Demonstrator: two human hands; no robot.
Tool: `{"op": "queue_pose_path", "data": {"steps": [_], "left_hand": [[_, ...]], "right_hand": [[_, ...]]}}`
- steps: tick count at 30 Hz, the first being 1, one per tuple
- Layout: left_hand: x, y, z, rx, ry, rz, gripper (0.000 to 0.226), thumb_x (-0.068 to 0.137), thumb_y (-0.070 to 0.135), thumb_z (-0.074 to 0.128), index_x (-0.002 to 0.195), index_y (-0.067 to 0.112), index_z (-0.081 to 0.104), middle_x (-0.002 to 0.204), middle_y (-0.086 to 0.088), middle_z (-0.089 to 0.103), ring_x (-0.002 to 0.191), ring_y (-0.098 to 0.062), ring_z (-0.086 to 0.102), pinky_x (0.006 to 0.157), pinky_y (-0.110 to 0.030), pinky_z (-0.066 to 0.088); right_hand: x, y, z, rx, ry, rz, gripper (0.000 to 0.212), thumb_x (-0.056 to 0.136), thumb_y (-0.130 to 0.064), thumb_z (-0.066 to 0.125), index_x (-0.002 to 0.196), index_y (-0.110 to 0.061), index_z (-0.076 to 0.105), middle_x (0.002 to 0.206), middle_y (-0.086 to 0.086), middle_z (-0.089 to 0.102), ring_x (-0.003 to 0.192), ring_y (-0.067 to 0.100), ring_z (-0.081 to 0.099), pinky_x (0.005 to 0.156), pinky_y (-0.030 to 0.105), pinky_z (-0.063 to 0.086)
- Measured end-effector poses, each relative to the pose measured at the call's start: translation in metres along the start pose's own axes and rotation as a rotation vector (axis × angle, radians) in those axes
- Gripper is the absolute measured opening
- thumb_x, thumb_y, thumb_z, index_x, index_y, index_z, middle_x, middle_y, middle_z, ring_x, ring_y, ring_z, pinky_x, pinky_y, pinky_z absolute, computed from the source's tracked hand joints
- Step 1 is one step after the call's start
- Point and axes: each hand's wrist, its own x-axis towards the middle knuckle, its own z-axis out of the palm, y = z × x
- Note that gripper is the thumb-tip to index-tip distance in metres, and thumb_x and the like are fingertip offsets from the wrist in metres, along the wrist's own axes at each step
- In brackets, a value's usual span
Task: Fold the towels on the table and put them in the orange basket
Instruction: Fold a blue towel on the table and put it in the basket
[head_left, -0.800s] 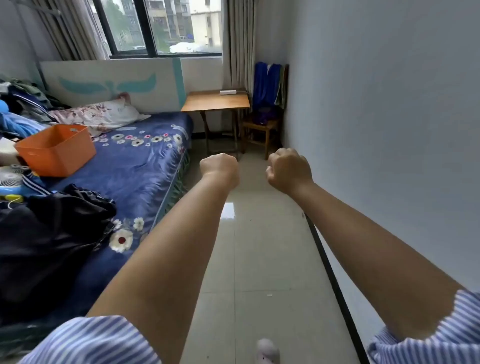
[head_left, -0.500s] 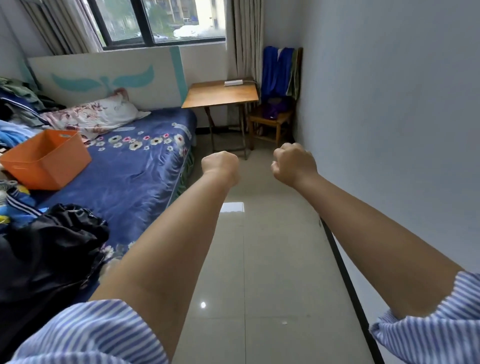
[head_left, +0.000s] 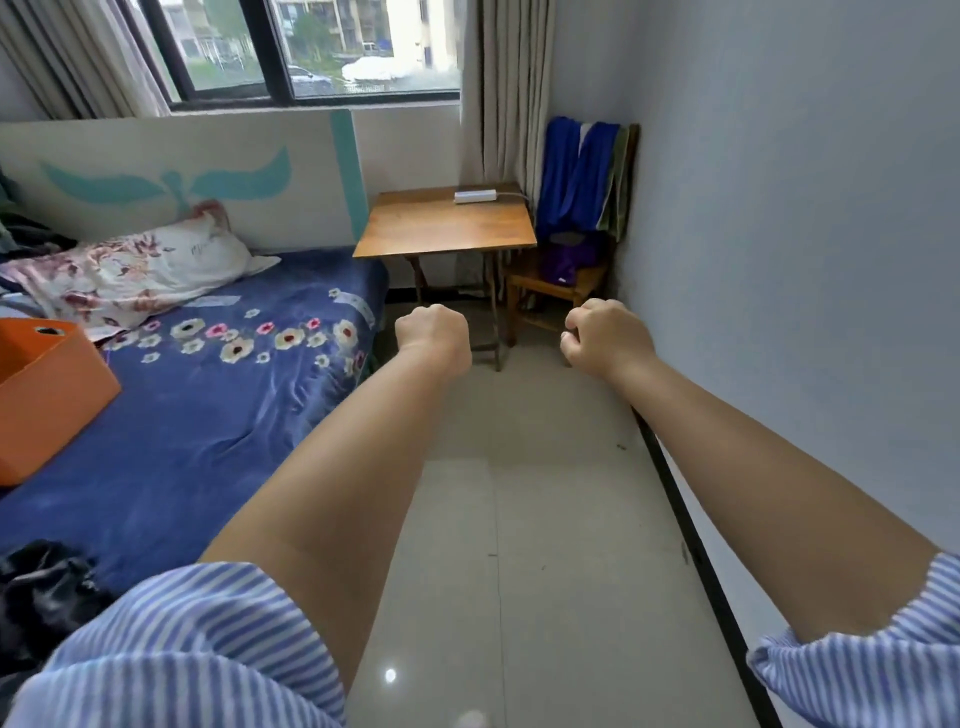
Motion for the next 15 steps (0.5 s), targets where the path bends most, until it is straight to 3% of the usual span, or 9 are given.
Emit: {"op": "queue_pose_path", "data": {"steps": [9,15], "left_hand": [[0.222,-0.001,0.009,-0.016,-0.024,0.123,0.022,0.087,0.009,0.046,0.099,0.008,0.064,0.103,-0.01,0.06,0.094,-0.029,0.057,0.064,-0.03,0.037],[0.38,0.03,0.035,-0.027,-0.014,0.143,0.019,0.092,0.016,0.045,0.095,0.008,0.062,0.081,-0.007,0.048,0.073,-0.023,0.046,0.053,-0.028,0.032]], "right_hand": [[0.196,0.049,0.043,-0.041,-0.015,0.126,0.033,0.092,-0.023,0.04,0.116,-0.007,0.057,0.116,0.013,0.056,0.109,0.029,0.049,0.081,0.033,0.043],[0.337,0.114,0.085,-0.051,0.036,0.101,0.029,0.091,-0.024,0.044,0.109,-0.007,0.059,0.108,0.013,0.058,0.099,0.028,0.053,0.075,0.03,0.043]]}}
